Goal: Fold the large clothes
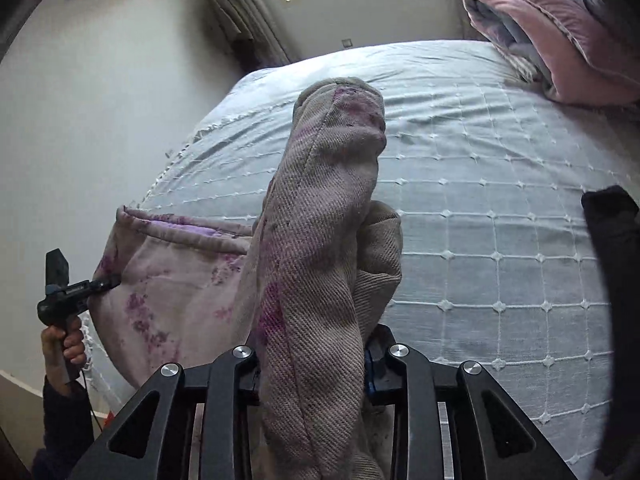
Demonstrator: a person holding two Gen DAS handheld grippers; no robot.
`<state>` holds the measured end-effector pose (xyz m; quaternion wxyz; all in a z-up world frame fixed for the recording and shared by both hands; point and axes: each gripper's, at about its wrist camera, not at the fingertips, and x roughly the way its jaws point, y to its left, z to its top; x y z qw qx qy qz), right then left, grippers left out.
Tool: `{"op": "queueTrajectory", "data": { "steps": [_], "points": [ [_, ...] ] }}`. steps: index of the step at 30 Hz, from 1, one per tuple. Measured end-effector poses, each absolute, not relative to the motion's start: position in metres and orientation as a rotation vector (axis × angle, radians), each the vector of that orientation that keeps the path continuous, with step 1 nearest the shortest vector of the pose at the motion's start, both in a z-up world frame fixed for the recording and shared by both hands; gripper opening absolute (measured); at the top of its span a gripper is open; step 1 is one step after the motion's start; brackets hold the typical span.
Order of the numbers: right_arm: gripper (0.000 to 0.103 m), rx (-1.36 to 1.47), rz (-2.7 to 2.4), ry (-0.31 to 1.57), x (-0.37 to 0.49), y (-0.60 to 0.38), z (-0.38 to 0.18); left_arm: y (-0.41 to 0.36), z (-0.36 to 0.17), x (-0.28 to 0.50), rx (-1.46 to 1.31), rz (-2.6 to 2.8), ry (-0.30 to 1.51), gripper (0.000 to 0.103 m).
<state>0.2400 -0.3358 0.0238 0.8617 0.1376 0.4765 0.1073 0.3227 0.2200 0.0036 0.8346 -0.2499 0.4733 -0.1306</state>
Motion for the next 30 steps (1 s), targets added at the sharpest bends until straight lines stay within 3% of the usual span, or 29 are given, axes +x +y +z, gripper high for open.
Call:
{"op": "queueTrajectory", "data": {
  "steps": [5,10,15,18,19,22,25,30],
  "points": [
    [0.029,0.251,0.360,0.914,0.251,-0.257,0.070,0.338,0.052,0.285,-0.601,-0.153,0.889,0.021],
    [0.029,0.260,0.556,0.882,0.304,-0.149,0.079,0.448,0.109,0.247,-0.585,0.031,0.752,0.021],
    [0.029,0.416,0.746,0.878,0.362,-0.023,0.032,0.546,0.124,0.278,-0.530,0.262,0.730,0.022],
    [0.031,0.527,0.769,0.941,0.390,0.036,-0.029,0.582,0.084,0.312,-0.477,0.371,0.801,0.034],
    [0.037,0.568,0.755,0.971,0.395,0.049,-0.051,0.591,0.063,0.324,-0.461,0.421,0.860,0.041],
    [0.048,0.549,0.614,1.175,0.410,0.085,-0.136,0.618,-0.005,0.344,-0.569,0.533,1.024,0.043],
    [0.073,0.570,0.525,1.151,0.406,0.063,-0.167,0.631,-0.008,0.337,-0.666,0.512,0.917,0.043],
    [0.076,0.426,0.469,1.070,0.375,0.006,-0.144,0.627,0.022,0.300,-0.787,0.466,0.817,0.045]
  ]
}}
